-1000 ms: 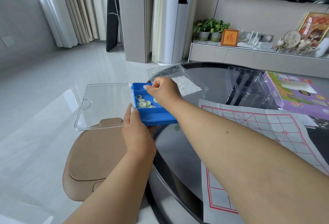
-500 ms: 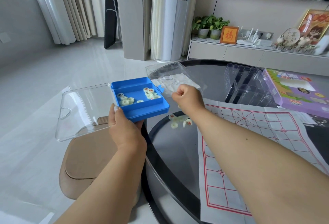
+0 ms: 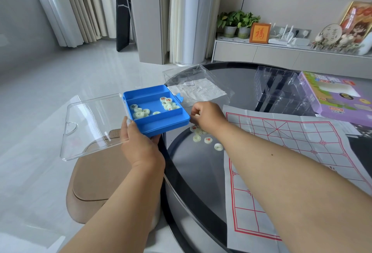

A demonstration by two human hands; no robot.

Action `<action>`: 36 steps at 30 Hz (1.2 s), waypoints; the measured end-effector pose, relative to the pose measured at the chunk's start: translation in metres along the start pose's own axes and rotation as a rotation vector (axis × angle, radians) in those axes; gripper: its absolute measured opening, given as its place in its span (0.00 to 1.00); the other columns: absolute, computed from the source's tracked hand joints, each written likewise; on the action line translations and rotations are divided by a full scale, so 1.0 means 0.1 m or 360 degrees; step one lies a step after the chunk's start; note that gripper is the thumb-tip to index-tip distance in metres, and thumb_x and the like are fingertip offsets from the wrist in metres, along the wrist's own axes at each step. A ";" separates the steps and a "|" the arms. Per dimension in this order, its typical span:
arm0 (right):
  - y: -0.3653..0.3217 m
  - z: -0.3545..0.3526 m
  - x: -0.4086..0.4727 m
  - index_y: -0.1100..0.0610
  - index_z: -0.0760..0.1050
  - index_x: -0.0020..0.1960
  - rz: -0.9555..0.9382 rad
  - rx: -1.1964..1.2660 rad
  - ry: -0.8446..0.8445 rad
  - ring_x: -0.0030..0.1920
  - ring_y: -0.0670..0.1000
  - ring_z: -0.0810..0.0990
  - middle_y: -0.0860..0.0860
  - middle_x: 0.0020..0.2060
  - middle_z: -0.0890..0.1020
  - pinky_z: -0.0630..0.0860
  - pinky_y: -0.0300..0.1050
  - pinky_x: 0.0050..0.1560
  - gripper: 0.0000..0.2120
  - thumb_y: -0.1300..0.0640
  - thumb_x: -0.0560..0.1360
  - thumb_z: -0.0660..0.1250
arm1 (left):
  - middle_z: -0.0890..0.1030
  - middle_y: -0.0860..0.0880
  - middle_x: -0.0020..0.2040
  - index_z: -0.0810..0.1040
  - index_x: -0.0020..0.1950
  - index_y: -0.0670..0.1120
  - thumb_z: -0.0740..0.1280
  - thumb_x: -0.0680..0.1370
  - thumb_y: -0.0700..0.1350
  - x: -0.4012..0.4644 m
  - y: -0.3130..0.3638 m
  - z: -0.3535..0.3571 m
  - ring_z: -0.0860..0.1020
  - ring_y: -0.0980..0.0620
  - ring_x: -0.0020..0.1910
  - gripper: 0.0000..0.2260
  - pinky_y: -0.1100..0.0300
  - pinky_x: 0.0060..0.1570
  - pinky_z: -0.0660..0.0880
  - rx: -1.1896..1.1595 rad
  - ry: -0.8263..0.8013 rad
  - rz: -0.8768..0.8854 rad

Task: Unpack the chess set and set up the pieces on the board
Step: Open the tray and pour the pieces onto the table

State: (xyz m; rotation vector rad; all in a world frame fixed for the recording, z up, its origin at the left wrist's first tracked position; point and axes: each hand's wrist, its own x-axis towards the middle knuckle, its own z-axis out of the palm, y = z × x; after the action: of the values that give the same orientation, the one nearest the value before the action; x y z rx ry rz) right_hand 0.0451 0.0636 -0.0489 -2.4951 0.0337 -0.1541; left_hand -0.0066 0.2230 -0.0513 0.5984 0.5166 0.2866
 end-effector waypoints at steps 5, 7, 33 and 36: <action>0.00 0.00 -0.02 0.56 0.78 0.38 0.0022 0.0225 0.0053 0.35 0.47 0.75 0.47 0.33 0.79 0.70 0.38 0.35 0.07 0.53 0.71 0.71 | 0.80 0.53 0.52 0.75 0.63 0.52 0.63 0.79 0.48 -0.02 0.00 0.00 0.81 0.51 0.52 0.13 0.54 0.43 0.81 0.0007 0.0005 0.0016; 0.00 -0.02 -0.02 0.56 0.79 0.38 0.0066 0.0286 0.0096 0.34 0.45 0.75 0.46 0.32 0.80 0.73 0.39 0.37 0.09 0.51 0.73 0.70 | 0.80 0.53 0.52 0.75 0.64 0.52 0.63 0.79 0.48 -0.03 0.00 0.00 0.81 0.51 0.52 0.13 0.54 0.43 0.81 -0.0002 0.0003 0.0014; 0.01 -0.52 -0.71 0.52 0.78 0.41 -0.0214 -0.0499 -0.0419 0.36 0.44 0.75 0.43 0.32 0.77 0.70 0.39 0.36 0.05 0.52 0.70 0.73 | 0.80 0.51 0.56 0.75 0.65 0.51 0.62 0.79 0.48 -0.03 0.00 0.01 0.80 0.49 0.54 0.14 0.52 0.45 0.81 0.0027 -0.0041 0.0011; 0.04 -0.44 -0.73 0.52 0.78 0.42 -0.0308 -0.0473 -0.0233 0.37 0.45 0.76 0.43 0.33 0.76 0.70 0.38 0.37 0.04 0.55 0.70 0.72 | 0.79 0.50 0.58 0.75 0.65 0.51 0.63 0.79 0.49 -0.02 0.00 0.00 0.80 0.50 0.54 0.14 0.54 0.43 0.81 0.0031 -0.0045 -0.0001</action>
State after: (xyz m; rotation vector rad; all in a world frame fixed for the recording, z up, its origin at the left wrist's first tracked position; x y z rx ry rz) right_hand -0.0327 0.0388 -0.0238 -2.7971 -0.2647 -0.0486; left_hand -0.0087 0.2222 -0.0508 0.6201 0.4929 0.2726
